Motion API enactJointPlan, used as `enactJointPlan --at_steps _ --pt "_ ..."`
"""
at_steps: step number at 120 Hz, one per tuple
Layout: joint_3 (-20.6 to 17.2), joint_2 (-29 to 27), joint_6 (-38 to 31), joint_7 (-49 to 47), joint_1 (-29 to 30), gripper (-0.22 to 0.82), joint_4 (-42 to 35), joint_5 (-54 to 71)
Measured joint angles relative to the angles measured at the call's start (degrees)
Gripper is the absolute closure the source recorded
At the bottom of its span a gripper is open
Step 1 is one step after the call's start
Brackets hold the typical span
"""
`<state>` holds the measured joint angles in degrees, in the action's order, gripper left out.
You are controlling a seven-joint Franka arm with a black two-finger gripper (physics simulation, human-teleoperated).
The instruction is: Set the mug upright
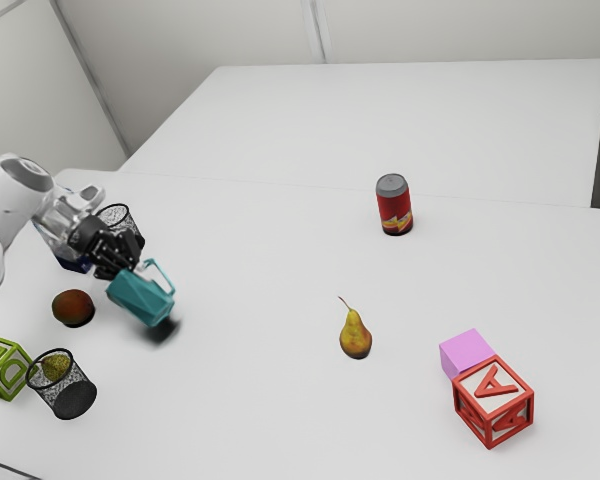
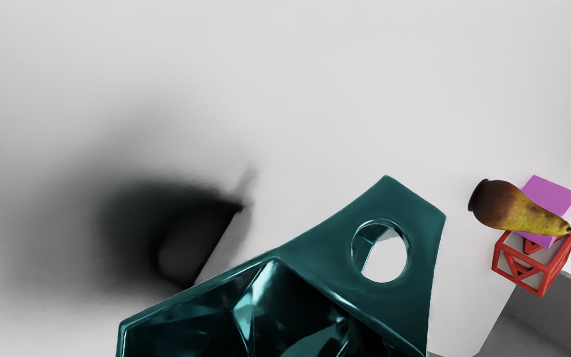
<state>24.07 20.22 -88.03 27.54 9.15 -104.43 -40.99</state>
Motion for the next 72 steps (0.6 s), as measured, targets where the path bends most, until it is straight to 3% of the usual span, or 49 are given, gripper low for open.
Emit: enactJointPlan --at_steps 31,72 --pt "2.73 -6.36 -16.9 -8.18 -13.6 0.79 -4.92 12.7" --pt "3.87 -10.1 -27.62 -24.56 -21.78 0.79 -9.07 28.08"
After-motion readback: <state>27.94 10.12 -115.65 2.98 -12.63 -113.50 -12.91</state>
